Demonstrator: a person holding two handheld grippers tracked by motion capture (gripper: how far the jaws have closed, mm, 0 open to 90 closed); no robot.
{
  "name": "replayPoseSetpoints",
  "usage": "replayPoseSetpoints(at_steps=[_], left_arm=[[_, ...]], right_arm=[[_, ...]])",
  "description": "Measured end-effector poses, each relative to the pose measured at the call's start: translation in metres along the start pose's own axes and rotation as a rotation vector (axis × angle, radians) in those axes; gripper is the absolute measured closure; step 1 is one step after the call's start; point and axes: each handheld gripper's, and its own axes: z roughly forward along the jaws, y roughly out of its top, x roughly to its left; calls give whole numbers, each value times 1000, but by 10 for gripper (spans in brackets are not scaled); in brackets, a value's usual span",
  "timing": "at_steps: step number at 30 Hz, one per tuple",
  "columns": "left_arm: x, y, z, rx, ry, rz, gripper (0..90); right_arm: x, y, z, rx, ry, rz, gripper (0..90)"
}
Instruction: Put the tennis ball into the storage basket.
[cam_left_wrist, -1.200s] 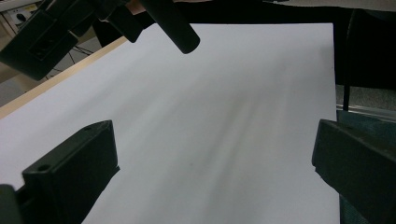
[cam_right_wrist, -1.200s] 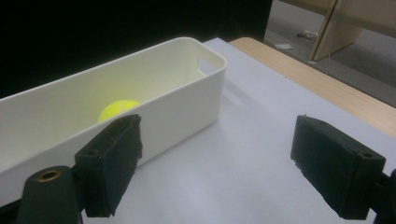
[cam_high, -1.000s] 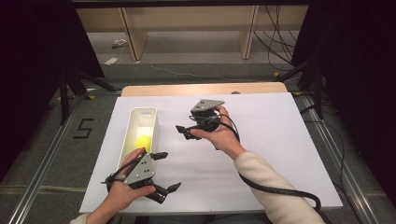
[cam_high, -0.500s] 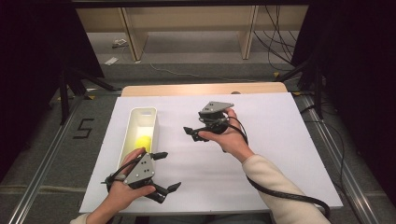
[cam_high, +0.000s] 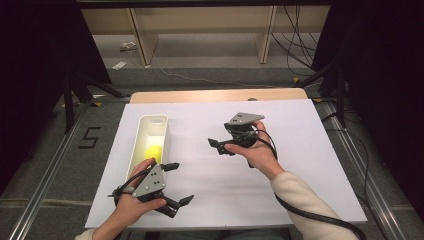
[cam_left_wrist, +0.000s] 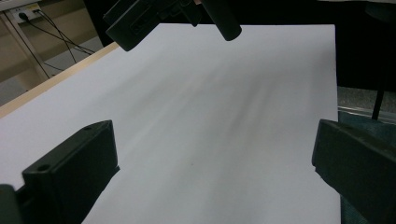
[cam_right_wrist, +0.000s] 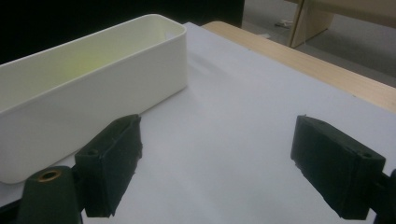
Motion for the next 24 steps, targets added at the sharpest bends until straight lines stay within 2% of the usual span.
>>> replayPoseSetpoints(at_steps=[24], left_arm=[[0,1,0,-2,5,3,0]], right_arm=[[-13,-30,-37,2,-49,46,170]])
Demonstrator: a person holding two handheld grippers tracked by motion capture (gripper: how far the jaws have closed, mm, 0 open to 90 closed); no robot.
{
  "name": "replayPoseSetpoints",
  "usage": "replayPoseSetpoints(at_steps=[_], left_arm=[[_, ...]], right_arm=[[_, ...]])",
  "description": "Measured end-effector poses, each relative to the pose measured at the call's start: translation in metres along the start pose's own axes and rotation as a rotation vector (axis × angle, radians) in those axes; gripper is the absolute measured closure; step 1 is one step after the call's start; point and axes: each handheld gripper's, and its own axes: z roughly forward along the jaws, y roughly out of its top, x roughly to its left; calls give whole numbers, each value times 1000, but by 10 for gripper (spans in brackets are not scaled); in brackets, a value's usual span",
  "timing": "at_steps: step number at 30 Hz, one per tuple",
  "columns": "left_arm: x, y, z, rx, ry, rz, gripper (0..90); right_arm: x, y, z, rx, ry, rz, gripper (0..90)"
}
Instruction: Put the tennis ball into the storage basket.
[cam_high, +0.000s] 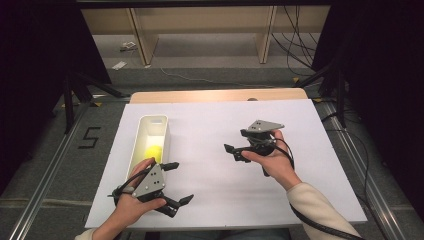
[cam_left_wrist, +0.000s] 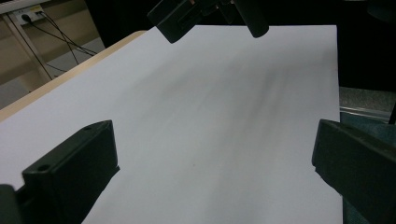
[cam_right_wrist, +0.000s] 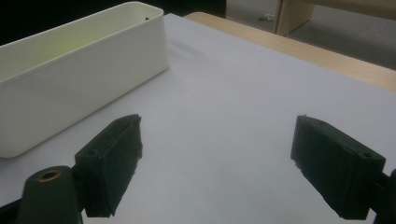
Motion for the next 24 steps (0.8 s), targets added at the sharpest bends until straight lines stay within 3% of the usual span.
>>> replayPoseSetpoints(at_steps=[24], left_arm=[[1,1,-1,-8,4,-4,0]], right_arm=[[-7,-34,-47,-23,-53,32,168]])
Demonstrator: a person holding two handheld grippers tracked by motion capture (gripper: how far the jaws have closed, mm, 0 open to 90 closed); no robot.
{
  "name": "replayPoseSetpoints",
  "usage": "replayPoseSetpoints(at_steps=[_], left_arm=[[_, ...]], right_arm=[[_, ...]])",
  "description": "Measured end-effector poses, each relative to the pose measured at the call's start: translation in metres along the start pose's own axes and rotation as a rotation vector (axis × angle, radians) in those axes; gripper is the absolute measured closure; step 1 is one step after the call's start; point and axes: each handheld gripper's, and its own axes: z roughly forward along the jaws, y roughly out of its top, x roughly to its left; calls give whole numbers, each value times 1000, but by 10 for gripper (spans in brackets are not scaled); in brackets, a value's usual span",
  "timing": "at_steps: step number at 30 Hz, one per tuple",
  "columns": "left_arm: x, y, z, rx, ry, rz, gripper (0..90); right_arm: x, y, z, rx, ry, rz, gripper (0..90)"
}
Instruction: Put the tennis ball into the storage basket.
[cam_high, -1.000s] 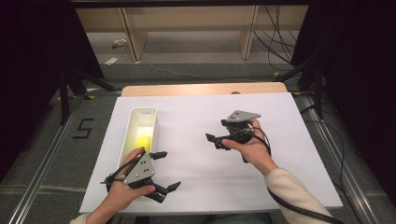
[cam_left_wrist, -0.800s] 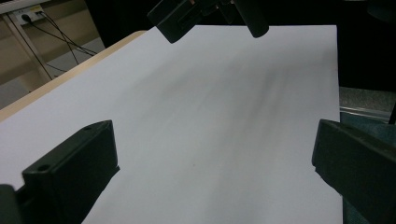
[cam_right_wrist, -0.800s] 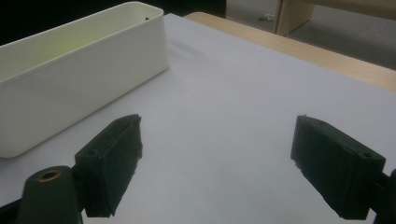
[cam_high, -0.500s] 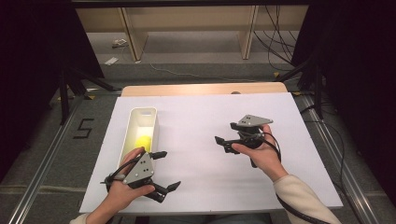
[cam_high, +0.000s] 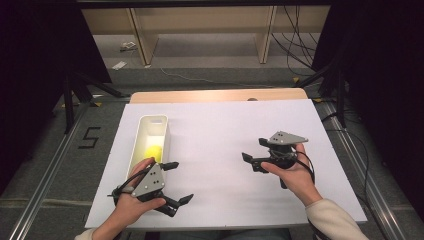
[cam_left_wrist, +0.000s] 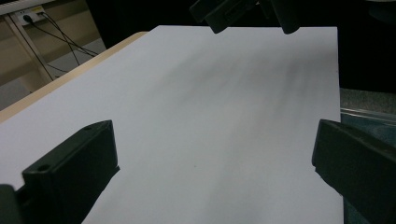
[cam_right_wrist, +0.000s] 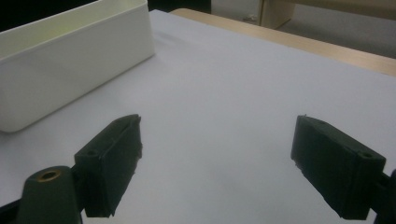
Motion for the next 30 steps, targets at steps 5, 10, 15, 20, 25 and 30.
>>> replayPoseSetpoints(at_steps=[5,10,15,20,25,30], left_arm=[[0,0,0,4,0,1,0],[0,0,0,4,0,-1,0],[0,0,0,0,0,-1,0],[1,0,0,1,1,-4,0],[1,0,0,2,0,-2,0],[1,0,0,1,1,-3,0]], right_arm=[[-4,-8,-11,1,-16,5,168],[-6,-14,-23,-6,-31,7,167],[-6,-23,-31,6,-51,4,168],[-7,-29,-38,8,-54,7,167],[-8,-34,-42,14,-55,12,168],[-7,-37,-45,19,-53,11,167]])
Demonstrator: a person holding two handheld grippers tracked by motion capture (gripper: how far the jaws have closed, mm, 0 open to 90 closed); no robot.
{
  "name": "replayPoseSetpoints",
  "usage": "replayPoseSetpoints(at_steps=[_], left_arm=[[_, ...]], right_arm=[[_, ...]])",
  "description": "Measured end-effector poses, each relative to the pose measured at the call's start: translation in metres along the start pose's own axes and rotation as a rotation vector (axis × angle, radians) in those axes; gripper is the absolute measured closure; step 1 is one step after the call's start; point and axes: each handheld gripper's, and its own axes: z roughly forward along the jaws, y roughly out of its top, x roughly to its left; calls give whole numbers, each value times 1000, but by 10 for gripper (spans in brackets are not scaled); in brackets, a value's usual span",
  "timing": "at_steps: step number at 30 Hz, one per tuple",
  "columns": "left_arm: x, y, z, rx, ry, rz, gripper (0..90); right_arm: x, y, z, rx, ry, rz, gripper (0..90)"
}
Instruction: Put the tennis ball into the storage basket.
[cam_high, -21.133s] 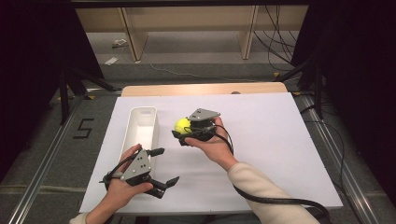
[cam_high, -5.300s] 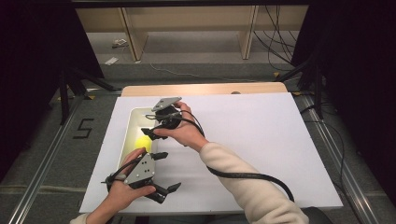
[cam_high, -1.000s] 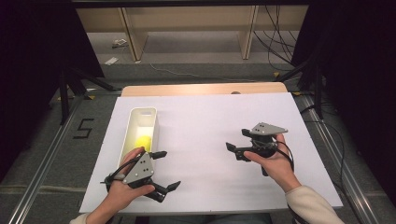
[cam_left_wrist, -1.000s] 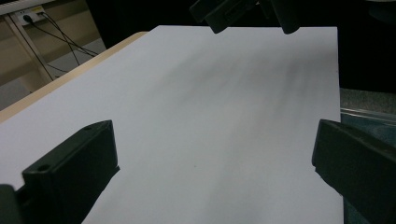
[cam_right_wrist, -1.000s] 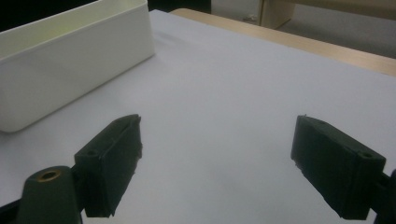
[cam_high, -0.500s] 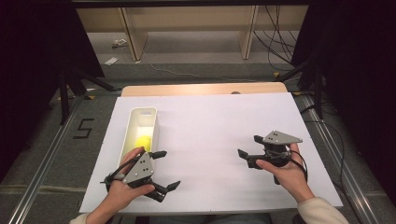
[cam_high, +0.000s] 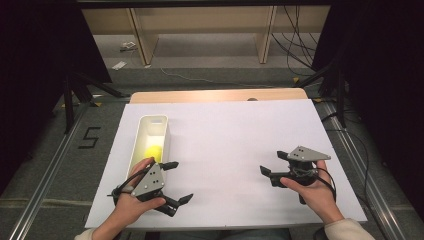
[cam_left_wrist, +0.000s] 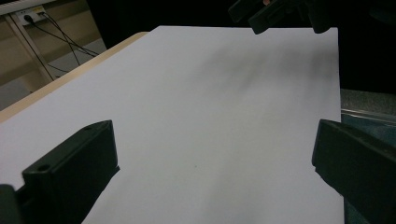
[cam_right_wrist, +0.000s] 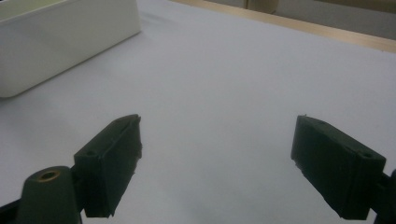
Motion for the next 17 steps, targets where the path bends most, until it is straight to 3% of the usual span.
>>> replayPoseSetpoints(at_steps=[17], left_arm=[[0,1,0,-5,-1,0,0]], right_arm=[[-2,-8,-11,-10,-5,21,166]])
